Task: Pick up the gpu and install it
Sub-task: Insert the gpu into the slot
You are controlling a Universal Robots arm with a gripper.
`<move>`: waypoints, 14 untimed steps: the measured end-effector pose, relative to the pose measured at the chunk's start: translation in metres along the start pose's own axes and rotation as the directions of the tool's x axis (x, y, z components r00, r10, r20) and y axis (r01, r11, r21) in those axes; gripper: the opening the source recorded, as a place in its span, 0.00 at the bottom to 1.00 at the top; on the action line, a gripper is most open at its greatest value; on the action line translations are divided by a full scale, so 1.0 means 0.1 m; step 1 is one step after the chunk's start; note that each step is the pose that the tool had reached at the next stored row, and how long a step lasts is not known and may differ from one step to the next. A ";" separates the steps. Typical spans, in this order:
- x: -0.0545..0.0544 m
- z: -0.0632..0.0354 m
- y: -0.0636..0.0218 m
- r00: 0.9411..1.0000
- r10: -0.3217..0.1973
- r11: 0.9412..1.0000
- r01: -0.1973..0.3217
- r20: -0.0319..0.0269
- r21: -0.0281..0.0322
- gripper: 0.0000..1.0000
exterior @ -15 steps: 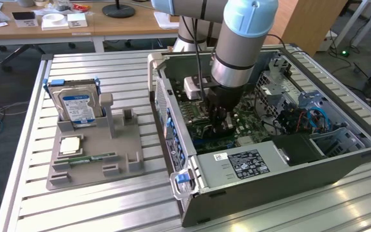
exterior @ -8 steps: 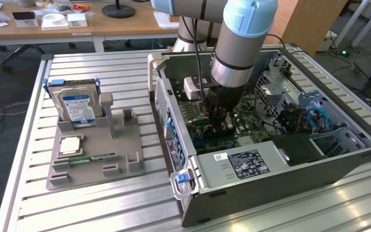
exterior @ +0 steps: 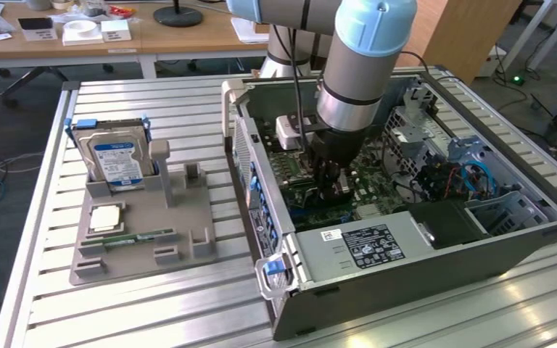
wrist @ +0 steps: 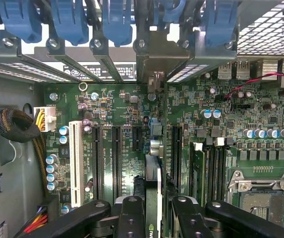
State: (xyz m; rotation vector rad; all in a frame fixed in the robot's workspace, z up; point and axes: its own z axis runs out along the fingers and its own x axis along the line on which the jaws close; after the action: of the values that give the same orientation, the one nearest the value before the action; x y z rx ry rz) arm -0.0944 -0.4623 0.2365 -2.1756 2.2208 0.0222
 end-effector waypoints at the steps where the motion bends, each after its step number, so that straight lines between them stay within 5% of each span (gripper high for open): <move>1: 0.00 0.000 0.000 1.000 0.000 1.000 0.000 0.000 0.000 0.26; 14: 0.00 0.002 0.001 1.000 0.000 1.000 0.000 0.000 0.000 0.26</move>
State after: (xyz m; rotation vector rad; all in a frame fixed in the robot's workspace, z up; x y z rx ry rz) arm -0.0945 -0.4623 0.2363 -2.1756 2.2210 0.0228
